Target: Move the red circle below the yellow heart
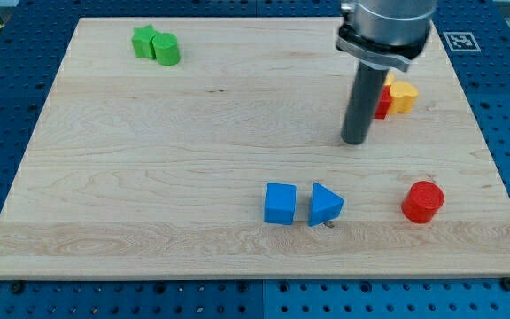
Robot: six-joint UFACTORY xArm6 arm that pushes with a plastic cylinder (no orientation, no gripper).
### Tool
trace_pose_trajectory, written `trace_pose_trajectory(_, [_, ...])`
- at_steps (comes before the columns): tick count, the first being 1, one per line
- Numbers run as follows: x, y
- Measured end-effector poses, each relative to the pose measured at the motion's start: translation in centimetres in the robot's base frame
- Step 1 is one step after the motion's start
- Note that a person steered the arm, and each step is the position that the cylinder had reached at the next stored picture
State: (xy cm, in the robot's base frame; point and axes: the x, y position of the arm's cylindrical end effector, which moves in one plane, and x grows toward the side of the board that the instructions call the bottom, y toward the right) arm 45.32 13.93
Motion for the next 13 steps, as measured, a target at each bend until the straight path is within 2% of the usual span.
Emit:
trace_pose_trajectory(1, [1.5, 6.6])
trace_pose_trajectory(3, [10.1, 12.6])
trace_pose_trajectory(5, [11.9, 10.9])
trace_pose_trajectory(6, [14.5, 7.5])
trace_pose_trajectory(7, [14.8, 4.7])
trace_pose_trajectory(10, [8.0, 5.6])
trace_pose_trajectory(12, [5.4, 7.4])
trace_pose_trajectory(13, [2.9, 4.8])
